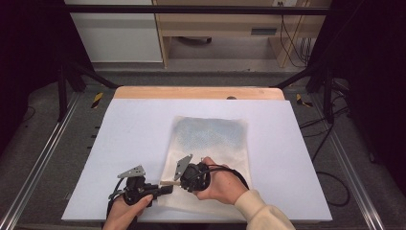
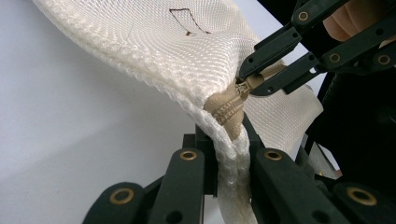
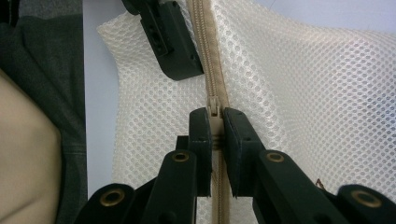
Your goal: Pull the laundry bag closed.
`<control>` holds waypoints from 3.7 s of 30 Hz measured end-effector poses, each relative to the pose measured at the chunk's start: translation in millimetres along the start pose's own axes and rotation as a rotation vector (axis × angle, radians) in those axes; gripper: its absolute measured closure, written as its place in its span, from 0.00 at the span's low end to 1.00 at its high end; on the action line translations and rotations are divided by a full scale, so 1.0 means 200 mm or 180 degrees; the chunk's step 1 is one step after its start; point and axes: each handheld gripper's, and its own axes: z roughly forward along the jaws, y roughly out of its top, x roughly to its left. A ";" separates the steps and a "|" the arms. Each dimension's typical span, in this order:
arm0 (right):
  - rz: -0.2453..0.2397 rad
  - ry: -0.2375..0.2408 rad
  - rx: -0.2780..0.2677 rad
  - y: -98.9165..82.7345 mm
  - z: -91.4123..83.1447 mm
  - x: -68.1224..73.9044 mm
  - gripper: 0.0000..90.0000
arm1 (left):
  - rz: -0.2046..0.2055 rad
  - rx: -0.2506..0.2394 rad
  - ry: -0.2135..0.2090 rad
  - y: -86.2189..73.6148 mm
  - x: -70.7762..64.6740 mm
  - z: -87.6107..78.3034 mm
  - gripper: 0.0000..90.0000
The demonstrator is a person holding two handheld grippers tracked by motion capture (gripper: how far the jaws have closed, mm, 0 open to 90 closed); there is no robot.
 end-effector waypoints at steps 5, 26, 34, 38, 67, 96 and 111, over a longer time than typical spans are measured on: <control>0.0014 0.0005 -0.0021 -0.01 0.00 0.00 0.91 | 0.0017 0.0020 0.0001 0.00 0.00 0.00 0.93; 0.0106 -0.0078 -0.0188 -0.09 -0.01 0.04 0.91 | 0.0099 0.0034 0.0059 -0.01 -0.04 0.03 0.93; 0.0106 -0.0120 -0.0297 -0.12 -0.01 0.04 0.91 | 0.0111 0.0030 0.0076 -0.02 -0.04 0.03 0.93; 0.0123 -0.0119 -0.0348 -0.14 -0.02 0.05 0.91 | 0.0115 0.0030 0.0076 -0.02 -0.05 0.04 0.93; 0.0221 -0.0203 -0.0533 -0.27 -0.11 0.06 0.91 | 0.0141 0.0028 0.0033 -0.01 -0.06 0.04 0.93; 0.0345 -0.0228 -0.0556 -0.39 -0.17 0.05 0.91 | 0.0193 0.0129 0.0016 -0.02 -0.09 0.11 0.93; 0.0413 -0.0261 -0.0557 -0.45 -0.22 0.05 0.91 | 0.0196 0.0132 0.0016 -0.02 -0.09 0.10 0.93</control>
